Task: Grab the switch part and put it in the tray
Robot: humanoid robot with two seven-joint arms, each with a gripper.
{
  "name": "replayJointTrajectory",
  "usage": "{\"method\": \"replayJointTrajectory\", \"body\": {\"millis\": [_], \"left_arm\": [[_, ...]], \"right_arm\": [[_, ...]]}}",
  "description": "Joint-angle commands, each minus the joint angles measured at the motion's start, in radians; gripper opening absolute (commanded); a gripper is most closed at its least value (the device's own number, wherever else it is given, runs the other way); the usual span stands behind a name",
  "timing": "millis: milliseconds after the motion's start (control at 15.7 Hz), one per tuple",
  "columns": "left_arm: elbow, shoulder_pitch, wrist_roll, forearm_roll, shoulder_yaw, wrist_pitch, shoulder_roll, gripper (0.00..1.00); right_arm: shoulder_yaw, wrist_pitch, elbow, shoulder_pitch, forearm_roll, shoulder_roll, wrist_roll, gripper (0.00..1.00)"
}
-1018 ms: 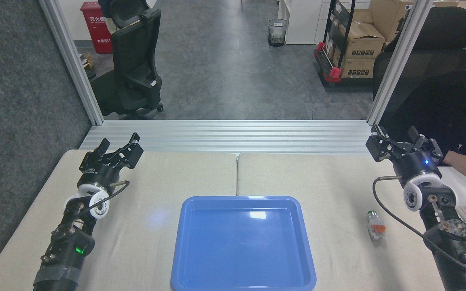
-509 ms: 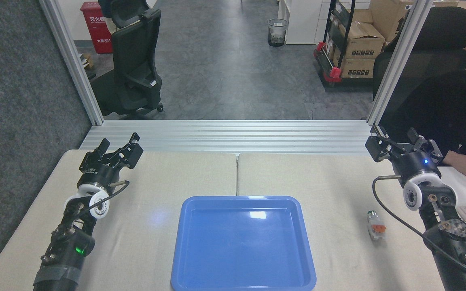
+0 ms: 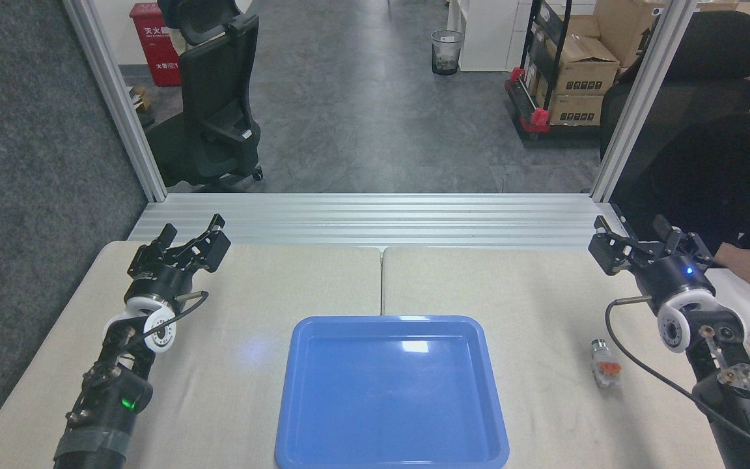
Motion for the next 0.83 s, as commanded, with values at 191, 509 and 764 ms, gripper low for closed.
{"method": "replayJointTrajectory", "body": {"millis": [191, 509, 764], "left_arm": [[-0.001, 0.0, 0.0, 0.0, -0.023, 0.0, -0.001, 1.0], [-0.001, 0.0, 0.0, 0.0, -0.023, 0.0, -0.001, 1.0], [-0.001, 0.0, 0.0, 0.0, -0.023, 0.0, -0.001, 1.0]], "right_arm": [[-0.035, -0.005, 0.004, 0.017, -0.034, -0.02, -0.035, 0.99], [-0.033, -0.008, -0.028, 0.046, -0.034, -0.026, -0.066, 0.99], [-0.033, -0.006, -0.056, 0.063, -0.032, -0.023, -0.071, 0.99]]}}
